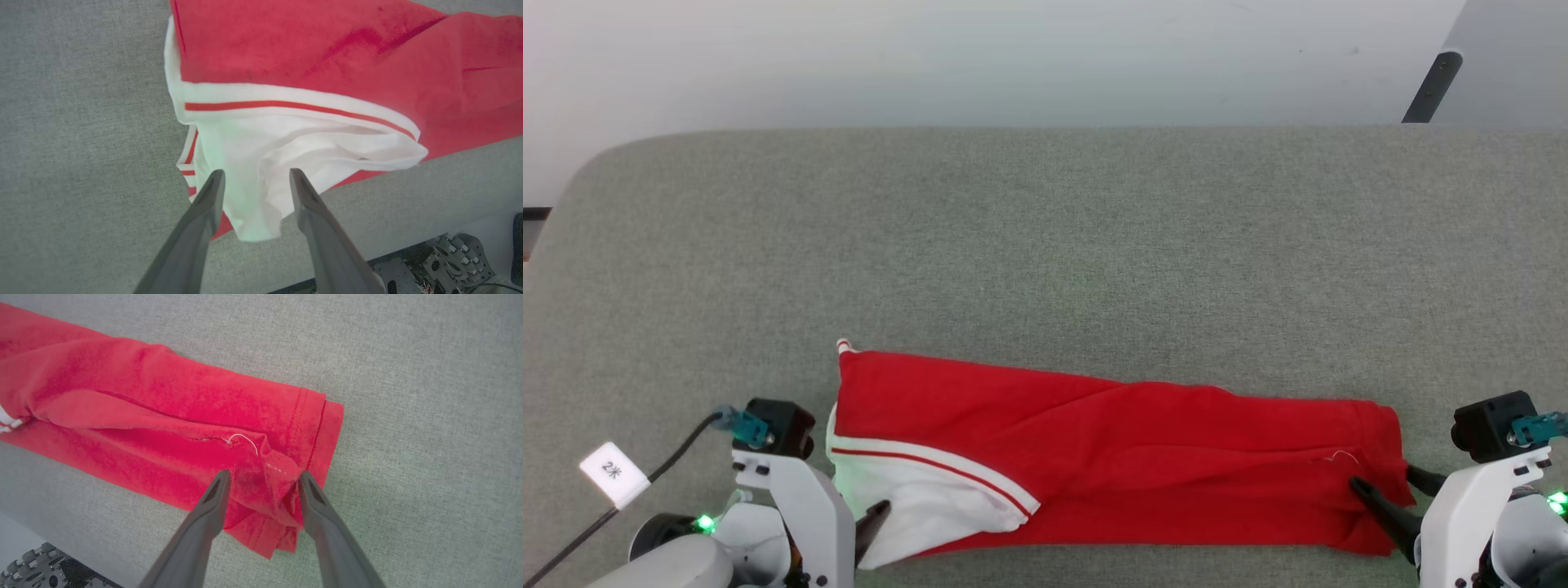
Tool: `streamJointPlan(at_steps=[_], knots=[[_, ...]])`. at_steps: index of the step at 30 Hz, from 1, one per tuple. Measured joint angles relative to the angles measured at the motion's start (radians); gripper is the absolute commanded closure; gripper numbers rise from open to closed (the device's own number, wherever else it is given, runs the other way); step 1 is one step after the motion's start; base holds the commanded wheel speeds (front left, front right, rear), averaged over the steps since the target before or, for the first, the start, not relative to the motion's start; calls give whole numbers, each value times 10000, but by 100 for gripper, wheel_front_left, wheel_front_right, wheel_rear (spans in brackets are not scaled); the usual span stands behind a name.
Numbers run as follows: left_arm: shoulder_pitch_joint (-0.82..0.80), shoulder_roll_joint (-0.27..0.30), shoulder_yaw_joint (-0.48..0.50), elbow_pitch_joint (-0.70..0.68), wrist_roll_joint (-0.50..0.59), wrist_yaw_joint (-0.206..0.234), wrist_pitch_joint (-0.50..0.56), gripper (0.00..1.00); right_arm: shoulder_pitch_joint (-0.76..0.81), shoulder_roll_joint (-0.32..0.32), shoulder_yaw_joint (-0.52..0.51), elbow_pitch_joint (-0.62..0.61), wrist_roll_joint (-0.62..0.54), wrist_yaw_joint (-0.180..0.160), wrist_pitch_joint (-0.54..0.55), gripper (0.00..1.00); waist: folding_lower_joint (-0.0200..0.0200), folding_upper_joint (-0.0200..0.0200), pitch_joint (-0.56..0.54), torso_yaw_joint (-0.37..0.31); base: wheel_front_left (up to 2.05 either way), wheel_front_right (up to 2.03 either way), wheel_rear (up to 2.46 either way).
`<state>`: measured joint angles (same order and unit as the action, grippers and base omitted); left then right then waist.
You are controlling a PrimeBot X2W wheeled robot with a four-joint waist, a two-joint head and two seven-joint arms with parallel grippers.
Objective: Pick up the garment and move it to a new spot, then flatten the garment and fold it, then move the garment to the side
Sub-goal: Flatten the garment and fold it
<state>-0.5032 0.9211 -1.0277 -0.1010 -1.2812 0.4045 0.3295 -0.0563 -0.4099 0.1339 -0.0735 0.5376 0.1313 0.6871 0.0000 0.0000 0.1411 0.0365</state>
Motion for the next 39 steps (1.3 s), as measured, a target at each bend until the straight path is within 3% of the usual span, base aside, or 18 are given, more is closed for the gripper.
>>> streamJointPlan(at_steps=[7,15,29,34,39], knots=[[-99,151,77,-485,171,184,-4,11,8,136,-176,-652,140,0,232,0,0,0,-51,18,0,0,0],[54,311,445,-830,364,347,-1043,0,322,399,-667,-1388,-59,-2,-69,0,0,0,-219,-3,0,0,0],[1662,-169,1394,-92,700,-309,-5221,0,1295,1016,-1766,-1390,-144,-2,-681,0,0,0,-734,103,0,0,0],[2254,-508,1898,134,911,-491,-5812,0,1480,1112,-1979,-1455,-155,-2,-648,0,0,0,-775,195,0,0,0],[2806,-953,3018,253,1605,-671,-5912,0,1494,1147,-2186,-1444,-192,0,-533,0,0,0,-679,248,0,0,0]])
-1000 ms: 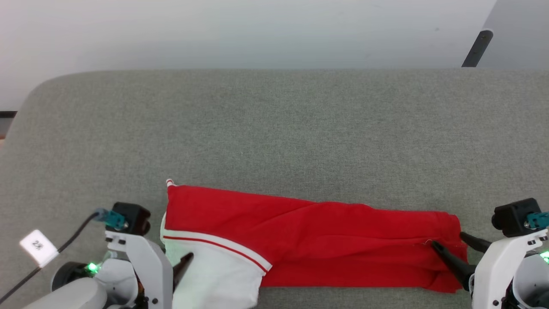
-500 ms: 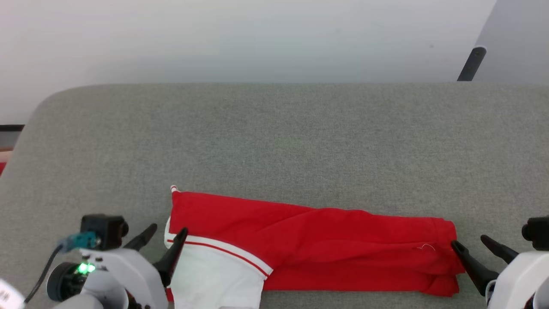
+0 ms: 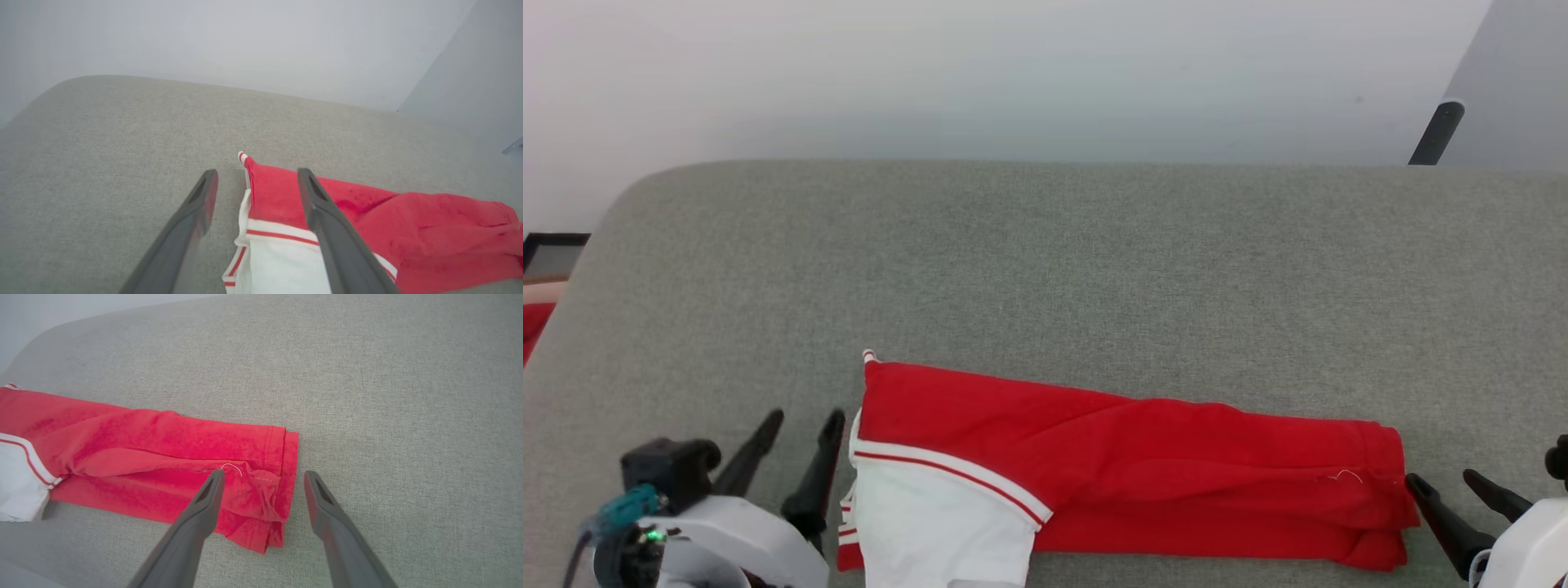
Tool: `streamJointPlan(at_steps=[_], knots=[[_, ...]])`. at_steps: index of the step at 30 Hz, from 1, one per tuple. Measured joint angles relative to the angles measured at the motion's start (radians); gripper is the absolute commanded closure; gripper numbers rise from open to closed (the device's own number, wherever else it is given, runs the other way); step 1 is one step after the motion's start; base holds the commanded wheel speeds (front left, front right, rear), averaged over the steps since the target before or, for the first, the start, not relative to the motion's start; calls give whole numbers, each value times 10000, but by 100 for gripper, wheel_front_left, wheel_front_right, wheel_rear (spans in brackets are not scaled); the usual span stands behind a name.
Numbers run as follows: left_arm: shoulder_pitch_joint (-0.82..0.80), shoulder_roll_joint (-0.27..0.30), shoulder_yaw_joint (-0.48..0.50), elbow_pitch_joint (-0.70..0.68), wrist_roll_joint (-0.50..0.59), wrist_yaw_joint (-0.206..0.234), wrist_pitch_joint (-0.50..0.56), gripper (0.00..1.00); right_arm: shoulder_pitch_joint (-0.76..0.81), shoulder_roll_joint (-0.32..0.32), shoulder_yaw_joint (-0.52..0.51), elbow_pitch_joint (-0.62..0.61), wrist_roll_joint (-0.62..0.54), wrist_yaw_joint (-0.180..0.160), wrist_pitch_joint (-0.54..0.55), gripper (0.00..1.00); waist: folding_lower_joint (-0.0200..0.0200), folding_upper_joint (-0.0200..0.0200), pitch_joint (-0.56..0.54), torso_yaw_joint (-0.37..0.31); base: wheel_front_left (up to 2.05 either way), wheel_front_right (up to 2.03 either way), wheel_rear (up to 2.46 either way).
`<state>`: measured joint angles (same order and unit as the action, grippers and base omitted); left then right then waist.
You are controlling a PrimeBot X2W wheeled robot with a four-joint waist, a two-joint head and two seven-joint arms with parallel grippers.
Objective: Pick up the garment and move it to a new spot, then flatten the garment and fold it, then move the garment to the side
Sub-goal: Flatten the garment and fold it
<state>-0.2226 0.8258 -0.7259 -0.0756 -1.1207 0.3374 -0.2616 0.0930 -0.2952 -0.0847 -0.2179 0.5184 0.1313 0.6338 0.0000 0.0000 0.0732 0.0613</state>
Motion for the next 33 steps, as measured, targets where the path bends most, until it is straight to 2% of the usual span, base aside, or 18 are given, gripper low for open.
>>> streamJointPlan(at_steps=[6,13,20,26,32,33], knots=[[952,-1039,1914,123,1187,-491,-21,0,-233,23,-282,295,-8,-2,384,0,0,0,251,58,0,0,0],[1625,-2086,3225,387,2234,-1308,-23,0,-915,6,-345,853,0,-2,1076,0,0,0,696,167,0,0,0],[1641,-2675,3812,706,2834,-1885,-23,0,-1580,29,-169,1647,-15,0,1597,0,0,0,1255,329,0,0,0],[1500,-3010,4109,941,3112,-2192,-23,0,-2038,173,-27,2508,73,-2,1904,0,0,0,1682,521,0,0,0],[1418,-3273,4305,1152,3204,-2412,-23,0,-2521,17,236,3091,226,-10,2134,0,0,0,1899,711,0,0,0],[1407,-3329,4335,1183,3204,-2429,-23,0,-2584,-67,332,3160,291,-12,2211,64,0,0,1918,736,0,0,0]])
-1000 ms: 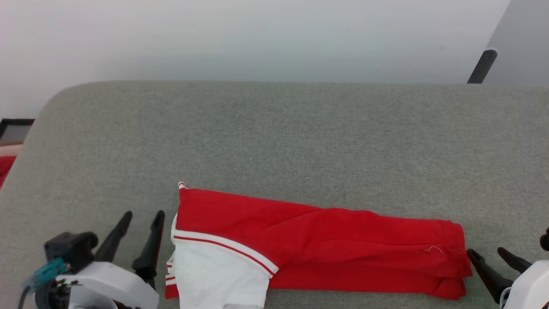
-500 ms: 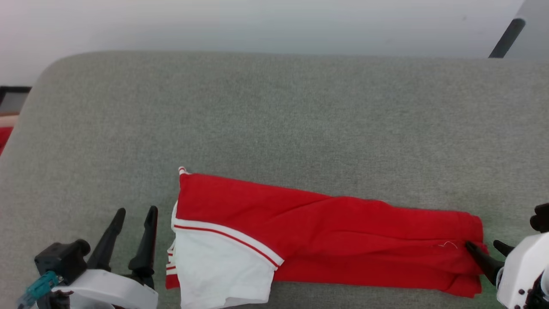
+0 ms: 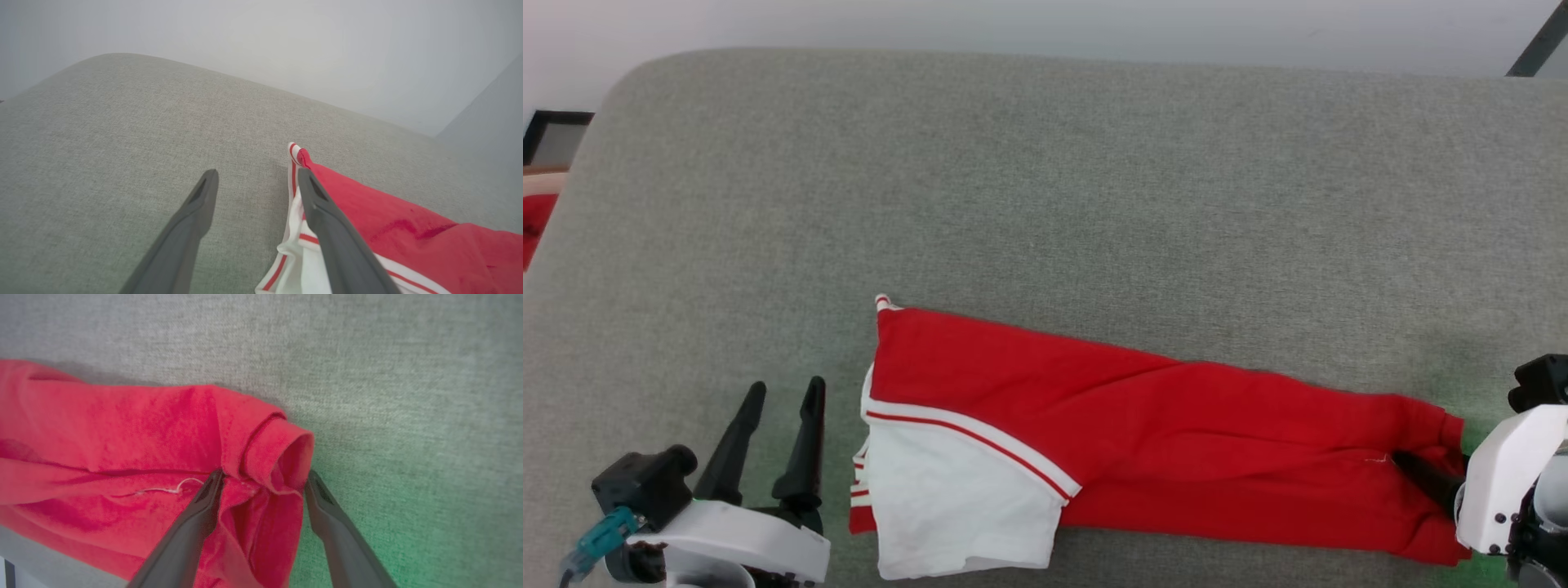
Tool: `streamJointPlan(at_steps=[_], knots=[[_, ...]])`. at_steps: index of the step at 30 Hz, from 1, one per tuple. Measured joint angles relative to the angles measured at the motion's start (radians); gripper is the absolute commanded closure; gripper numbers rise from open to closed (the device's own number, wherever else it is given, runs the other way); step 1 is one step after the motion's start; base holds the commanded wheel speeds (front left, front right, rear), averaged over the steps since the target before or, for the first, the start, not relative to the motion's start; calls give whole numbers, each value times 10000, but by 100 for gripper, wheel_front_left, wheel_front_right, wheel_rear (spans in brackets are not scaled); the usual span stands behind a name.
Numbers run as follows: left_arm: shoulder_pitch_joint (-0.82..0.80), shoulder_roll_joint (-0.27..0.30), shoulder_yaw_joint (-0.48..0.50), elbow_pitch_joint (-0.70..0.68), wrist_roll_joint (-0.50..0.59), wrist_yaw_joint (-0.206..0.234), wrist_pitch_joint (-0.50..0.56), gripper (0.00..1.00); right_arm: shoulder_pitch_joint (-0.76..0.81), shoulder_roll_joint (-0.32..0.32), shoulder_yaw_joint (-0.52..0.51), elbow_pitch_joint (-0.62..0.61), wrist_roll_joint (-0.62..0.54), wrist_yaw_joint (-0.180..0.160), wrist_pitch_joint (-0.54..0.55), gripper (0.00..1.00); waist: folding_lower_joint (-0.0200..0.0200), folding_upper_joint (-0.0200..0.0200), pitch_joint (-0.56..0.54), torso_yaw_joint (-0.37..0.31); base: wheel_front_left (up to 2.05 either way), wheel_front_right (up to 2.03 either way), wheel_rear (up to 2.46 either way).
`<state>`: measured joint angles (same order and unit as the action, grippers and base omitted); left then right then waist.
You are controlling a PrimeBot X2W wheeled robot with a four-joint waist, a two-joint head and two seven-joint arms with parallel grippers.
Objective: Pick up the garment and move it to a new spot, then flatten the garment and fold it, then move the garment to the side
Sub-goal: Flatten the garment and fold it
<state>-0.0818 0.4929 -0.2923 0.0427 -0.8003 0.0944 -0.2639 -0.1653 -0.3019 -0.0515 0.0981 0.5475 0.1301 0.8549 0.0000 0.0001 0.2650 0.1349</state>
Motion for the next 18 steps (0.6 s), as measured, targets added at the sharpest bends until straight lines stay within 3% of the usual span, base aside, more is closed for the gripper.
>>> streamJointPlan(at_steps=[1,18], knots=[[-19,-48,17,23,2,-69,0,0,-61,-67,52,71,88,0,73,100,0,-1,15,28,0,0,0],[74,-451,493,449,219,-408,-2,0,-507,-623,366,656,694,17,-27,100,0,0,-272,150,0,0,0]])
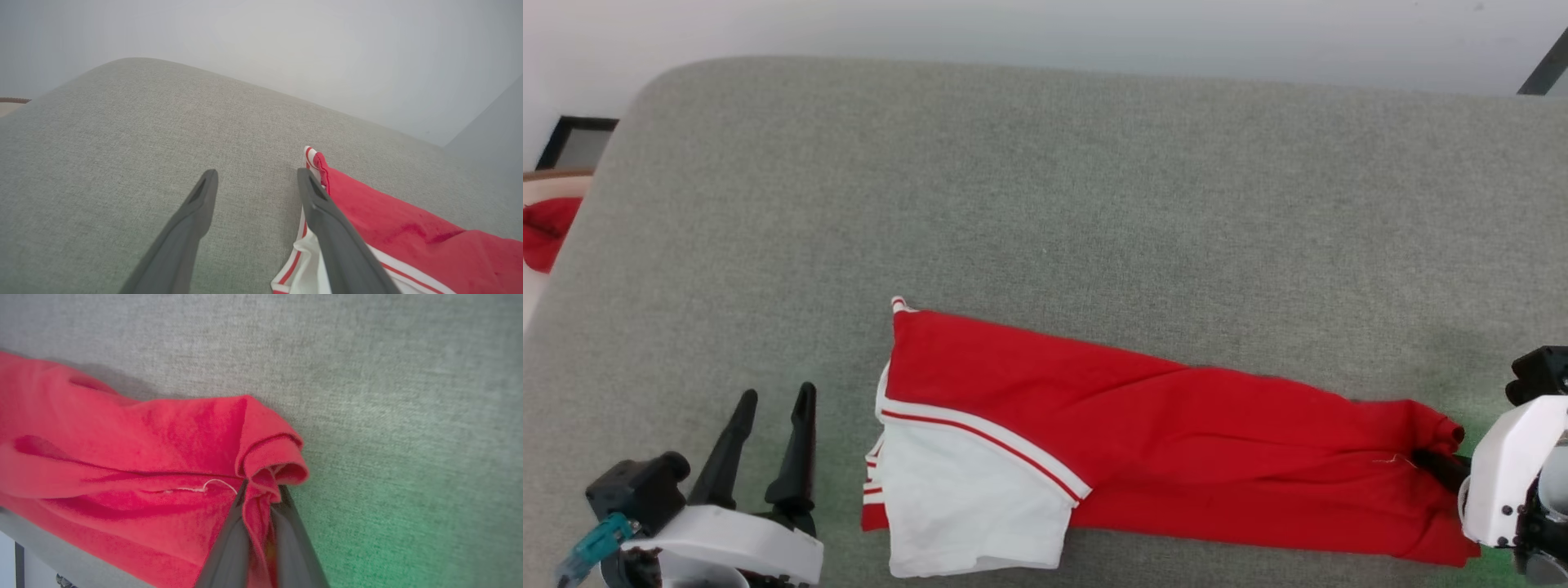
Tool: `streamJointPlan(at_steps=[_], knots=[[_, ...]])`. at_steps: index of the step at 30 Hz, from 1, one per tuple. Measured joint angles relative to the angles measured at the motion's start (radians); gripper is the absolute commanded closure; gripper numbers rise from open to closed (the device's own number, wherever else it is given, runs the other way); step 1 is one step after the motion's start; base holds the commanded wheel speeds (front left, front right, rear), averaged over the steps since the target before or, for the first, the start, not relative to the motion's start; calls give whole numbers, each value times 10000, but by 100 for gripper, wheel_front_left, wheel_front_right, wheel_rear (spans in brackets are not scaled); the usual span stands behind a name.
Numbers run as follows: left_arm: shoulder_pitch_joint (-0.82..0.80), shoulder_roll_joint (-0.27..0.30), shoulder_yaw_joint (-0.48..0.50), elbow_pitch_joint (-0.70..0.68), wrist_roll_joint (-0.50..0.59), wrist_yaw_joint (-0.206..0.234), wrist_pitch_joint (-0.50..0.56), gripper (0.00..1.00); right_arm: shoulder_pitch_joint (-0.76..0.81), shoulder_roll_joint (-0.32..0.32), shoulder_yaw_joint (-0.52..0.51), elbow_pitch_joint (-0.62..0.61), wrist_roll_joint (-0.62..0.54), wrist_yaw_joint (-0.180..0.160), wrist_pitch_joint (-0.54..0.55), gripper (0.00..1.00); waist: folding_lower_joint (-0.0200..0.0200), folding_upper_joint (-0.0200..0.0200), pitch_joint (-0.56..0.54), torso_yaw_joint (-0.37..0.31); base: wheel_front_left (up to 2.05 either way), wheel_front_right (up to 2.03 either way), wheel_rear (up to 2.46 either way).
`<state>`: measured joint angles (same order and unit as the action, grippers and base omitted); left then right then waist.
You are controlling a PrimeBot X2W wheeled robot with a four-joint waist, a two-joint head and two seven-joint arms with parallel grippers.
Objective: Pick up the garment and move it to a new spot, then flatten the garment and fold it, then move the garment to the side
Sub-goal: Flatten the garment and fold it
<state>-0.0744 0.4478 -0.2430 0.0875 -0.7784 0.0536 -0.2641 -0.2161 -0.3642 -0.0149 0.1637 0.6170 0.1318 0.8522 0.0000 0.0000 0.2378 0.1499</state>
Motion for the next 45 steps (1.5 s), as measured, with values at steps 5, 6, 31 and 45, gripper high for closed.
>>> streamJointPlan(at_steps=[5,6,31,45], knots=[[168,-12,25,98,40,-86,0,0,-125,-395,-219,316,-19,0,-71,100,0,0,-280,-2,0,0,0],[191,-12,25,111,40,-92,0,0,-131,-485,-284,372,-42,-2,-75,100,0,0,-339,-2,0,0,0],[1047,232,6,148,-136,10,221,0,-211,-1728,-757,-50,-123,-6,458,100,0,0,-1641,-278,0,0,0],[950,96,-320,253,-115,15,270,0,4,-146,949,-3126,221,-6,1032,100,0,0,-1977,-132,0,0,0]])
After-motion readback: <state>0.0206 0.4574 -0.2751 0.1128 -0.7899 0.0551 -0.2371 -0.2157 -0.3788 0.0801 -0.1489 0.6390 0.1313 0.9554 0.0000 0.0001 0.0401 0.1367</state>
